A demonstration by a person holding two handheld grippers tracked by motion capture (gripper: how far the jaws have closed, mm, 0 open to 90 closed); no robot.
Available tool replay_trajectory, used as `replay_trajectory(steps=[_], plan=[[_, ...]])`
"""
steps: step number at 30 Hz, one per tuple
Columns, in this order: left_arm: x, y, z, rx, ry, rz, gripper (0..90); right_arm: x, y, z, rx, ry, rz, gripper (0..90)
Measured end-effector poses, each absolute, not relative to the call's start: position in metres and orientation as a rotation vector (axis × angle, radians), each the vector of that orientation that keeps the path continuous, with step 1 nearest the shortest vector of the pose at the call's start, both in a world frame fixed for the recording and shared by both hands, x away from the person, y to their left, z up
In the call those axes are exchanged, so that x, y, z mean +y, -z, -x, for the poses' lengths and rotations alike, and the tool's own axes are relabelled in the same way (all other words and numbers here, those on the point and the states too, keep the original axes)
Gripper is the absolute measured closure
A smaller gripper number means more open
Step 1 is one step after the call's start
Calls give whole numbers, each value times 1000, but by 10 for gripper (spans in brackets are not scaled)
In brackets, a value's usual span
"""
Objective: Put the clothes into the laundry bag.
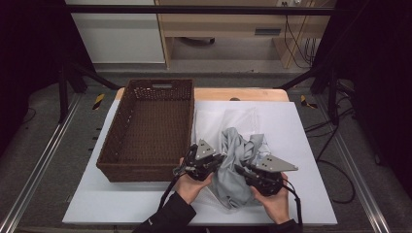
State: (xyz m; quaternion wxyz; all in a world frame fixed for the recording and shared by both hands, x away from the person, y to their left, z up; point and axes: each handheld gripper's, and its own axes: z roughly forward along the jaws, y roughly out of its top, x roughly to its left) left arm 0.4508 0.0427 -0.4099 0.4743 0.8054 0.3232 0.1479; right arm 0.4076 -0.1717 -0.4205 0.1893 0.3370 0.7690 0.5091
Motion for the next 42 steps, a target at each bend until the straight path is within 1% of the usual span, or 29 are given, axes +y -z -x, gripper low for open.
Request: replay_trajectory(steps=[6, 12, 15, 17, 20, 23, 27, 32, 34, 36, 37, 41, 42], plan=[[39, 398, -446, 772, -400, -1975, 888, -136, 439, -419, 2255, -1382, -922, 778], [44, 407, -447, 782, -388, -1991, 889, -120, 454, -435, 2223, -1268, -986, 781], [47, 413, -445, 774, -407, -2017, 888, -117, 460, -438, 2205, -1214, -1004, 771], [52, 416, -443, 770, -414, -2024, 888, -116, 461, -438, 2214, -1208, -996, 736], [57, 419, -444, 775, -411, -2023, 887, -116, 460, -437, 2237, -1216, -991, 640], [58, 422, -442, 775, -408, -2010, 886, -116, 460, -435, 2242, -1204, -974, 593], [58, 426, -440, 762, -414, -2024, 886, -115, 461, -435, 2247, -1227, -965, 472], [64, 423, -443, 771, -398, -2011, 885, -118, 455, -430, 2238, -1226, -978, 470], [66, 423, -444, 776, -401, -2006, 886, -125, 448, -426, 2229, -1266, -1014, 438], [68, 423, -444, 781, -400, -2003, 885, -134, 440, -424, 2236, -1335, -1009, 467], [69, 422, -444, 780, -404, -2004, 885, -140, 435, -423, 2250, -1387, -1015, 466], [69, 422, -443, 777, -407, -2005, 885, -161, 418, -420, 2209, -1395, -1033, 391], [69, 422, -443, 776, -406, -2006, 885, -166, 415, -420, 2180, -1395, -1035, 391]])
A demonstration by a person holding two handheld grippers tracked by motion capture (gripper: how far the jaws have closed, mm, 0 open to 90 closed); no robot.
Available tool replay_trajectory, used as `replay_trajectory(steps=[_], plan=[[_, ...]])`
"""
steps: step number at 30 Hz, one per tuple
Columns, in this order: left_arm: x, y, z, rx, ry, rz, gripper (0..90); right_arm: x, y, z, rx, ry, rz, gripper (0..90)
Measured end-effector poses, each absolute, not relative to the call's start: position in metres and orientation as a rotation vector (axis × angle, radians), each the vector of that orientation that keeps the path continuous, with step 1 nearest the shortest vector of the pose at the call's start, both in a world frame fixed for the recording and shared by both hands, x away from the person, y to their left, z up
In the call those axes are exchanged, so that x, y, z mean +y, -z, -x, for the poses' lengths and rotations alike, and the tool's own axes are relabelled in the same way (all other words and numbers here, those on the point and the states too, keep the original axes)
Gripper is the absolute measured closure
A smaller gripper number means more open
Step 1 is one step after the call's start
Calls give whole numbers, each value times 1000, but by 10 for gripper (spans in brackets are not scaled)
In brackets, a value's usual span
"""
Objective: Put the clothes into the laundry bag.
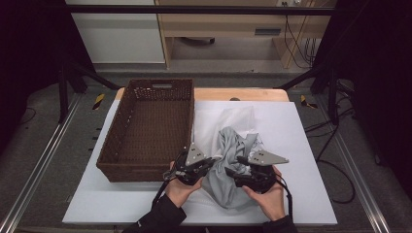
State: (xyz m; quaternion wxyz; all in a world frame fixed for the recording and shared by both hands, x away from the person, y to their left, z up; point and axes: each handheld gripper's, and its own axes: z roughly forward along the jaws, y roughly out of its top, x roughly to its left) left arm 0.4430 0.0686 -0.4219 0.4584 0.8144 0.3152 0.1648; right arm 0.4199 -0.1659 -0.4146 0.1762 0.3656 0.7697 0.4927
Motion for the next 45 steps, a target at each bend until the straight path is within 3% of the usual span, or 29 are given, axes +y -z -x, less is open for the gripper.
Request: replay_trajectory(steps=[5, 10, 12, 15, 16, 18, 24, 28, 36, 45], plan=[[69, 422, -443, 775, -401, -2008, 885, -190, 416, -428, 2065, -1229, -1148, 391], [68, 423, -444, 773, -397, -2014, 885, -186, 449, -448, 2182, -1122, -1235, 420], [67, 424, -444, 769, -400, -2019, 884, -180, 457, -451, 2208, -1084, -1217, 476], [66, 425, -444, 768, -397, -2025, 885, -180, 458, -450, 2204, -1064, -1206, 691], [65, 426, -444, 769, -395, -2027, 885, -181, 457, -449, 2197, -1054, -1199, 804], [65, 426, -444, 771, -389, -2025, 885, -186, 452, -447, 2176, -1075, -1199, 881], [66, 425, -445, 783, -375, -2025, 885, -188, 417, -424, 2140, -1363, -1061, 888], [68, 423, -446, 792, -362, -2012, 885, -165, 408, -412, 2237, -1473, -914, 882], [71, 414, -445, 791, -368, -1979, 887, -123, 446, -423, 2463, -1341, -889, 880], [66, 416, -442, 768, -366, -2010, 888, -110, 467, -444, 2286, -1203, -1012, 884]])
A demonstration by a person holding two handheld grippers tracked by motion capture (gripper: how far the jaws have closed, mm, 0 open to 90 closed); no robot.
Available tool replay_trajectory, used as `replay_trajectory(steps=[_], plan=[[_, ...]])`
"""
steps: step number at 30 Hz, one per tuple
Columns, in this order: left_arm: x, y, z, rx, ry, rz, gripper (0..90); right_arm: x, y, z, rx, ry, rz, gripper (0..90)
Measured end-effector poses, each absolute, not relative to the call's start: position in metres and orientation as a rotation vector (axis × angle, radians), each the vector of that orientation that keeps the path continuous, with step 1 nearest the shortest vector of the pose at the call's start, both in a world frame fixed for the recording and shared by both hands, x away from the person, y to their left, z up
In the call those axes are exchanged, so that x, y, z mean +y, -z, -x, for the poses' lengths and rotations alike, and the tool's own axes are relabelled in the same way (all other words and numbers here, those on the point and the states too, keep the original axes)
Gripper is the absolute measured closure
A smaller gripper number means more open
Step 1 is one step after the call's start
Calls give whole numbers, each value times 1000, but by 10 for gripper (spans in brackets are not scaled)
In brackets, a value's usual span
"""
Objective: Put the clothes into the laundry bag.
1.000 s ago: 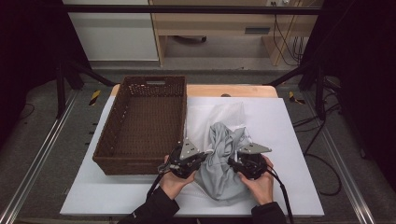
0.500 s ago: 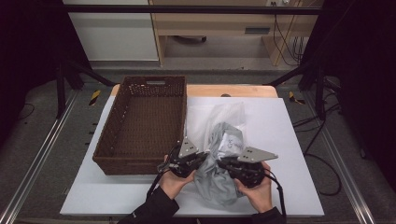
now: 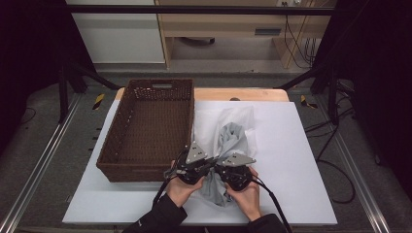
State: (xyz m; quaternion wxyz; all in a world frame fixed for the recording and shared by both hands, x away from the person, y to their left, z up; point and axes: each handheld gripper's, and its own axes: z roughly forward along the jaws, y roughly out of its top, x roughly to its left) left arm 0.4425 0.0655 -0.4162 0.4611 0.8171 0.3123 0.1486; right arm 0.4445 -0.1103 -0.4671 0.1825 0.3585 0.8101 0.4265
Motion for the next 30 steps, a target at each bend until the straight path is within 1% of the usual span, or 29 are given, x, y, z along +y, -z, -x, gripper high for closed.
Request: replay_trajectory(steps=[2, 3, 5, 7, 10, 13, 14, 15, 18, 20, 21, 23, 26, 28, 30], plan=[[66, 417, -443, 769, -380, -2013, 888, -109, 468, -443, 2278, -1200, -993, 879], [67, 416, -443, 772, -380, -2015, 888, -110, 467, -442, 2287, -1204, -987, 859], [68, 417, -444, 782, -376, -2013, 888, -114, 461, -440, 2317, -1244, -978, 790], [70, 419, -446, 791, -371, -2016, 887, -121, 450, -435, 2318, -1294, -970, 736], [70, 420, -445, 789, -378, -2025, 887, -135, 432, -429, 2277, -1331, -964, 700], [69, 418, -445, 779, -398, -2032, 887, -154, 414, -426, 2199, -1355, -974, 629], [69, 418, -445, 779, -395, -2030, 886, -161, 411, -426, 2172, -1337, -988, 582], [69, 419, -445, 779, -395, -2031, 886, -168, 409, -428, 2139, -1309, -1008, 515], [69, 419, -445, 782, -394, -2030, 886, -178, 414, -437, 2111, -1244, -1078, 363], [69, 419, -445, 780, -398, -2032, 886, -178, 425, -446, 2111, -1189, -1109, 310], [68, 419, -445, 779, -399, -2034, 886, -176, 429, -449, 2124, -1186, -1115, 300], [68, 419, -445, 778, -398, -2037, 886, -171, 439, -457, 2182, -1172, -1134, 328], [68, 421, -446, 785, -394, -2040, 886, -162, 449, -460, 2249, -1180, -1111, 547], [68, 421, -446, 786, -396, -2039, 886, -161, 447, -456, 2246, -1167, -1082, 709], [68, 420, -446, 784, -399, -2040, 886, -164, 440, -450, 2241, -1207, -1064, 828]])
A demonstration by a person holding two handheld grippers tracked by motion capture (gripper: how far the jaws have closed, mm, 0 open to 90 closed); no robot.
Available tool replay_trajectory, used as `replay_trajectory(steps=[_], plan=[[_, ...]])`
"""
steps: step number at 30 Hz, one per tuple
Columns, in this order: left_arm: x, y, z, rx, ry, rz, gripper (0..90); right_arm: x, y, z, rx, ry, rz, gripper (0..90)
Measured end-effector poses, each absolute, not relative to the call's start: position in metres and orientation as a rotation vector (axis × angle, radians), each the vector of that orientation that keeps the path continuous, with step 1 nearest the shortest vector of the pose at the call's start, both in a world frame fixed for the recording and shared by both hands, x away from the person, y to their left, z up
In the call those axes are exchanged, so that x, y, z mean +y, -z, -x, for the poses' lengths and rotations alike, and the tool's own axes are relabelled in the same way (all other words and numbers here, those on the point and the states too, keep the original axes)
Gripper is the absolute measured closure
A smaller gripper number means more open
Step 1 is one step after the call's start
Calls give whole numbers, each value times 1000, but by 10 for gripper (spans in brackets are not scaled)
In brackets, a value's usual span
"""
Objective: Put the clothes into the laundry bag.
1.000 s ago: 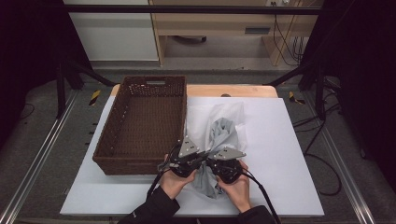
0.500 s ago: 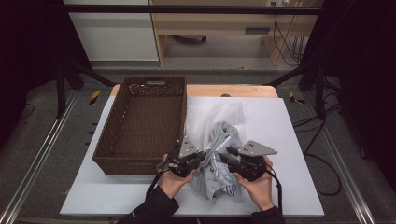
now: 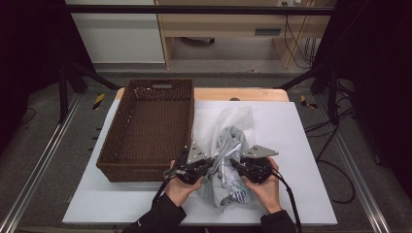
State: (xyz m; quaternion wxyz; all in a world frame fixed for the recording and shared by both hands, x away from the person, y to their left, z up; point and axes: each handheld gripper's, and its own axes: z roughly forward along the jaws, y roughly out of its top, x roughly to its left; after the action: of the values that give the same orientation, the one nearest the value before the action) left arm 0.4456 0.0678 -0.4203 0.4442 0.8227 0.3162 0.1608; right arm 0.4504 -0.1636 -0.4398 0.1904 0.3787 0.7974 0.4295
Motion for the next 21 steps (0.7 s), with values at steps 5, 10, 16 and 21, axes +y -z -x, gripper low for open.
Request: replay_trajectory(steps=[5, 10, 16, 21], plan=[[68, 420, -446, 795, -392, -2033, 886, -162, 420, -434, 2248, -1344, -967, 878], [70, 413, -443, 790, -398, -2010, 887, -138, 417, -420, 2383, -1408, -824, 878], [71, 403, -436, 762, -394, -1984, 889, -106, 450, -432, 2418, -1210, -882, 875], [67, 406, -436, 752, -391, -2005, 889, -109, 465, -447, 2247, -1156, -1024, 881]])
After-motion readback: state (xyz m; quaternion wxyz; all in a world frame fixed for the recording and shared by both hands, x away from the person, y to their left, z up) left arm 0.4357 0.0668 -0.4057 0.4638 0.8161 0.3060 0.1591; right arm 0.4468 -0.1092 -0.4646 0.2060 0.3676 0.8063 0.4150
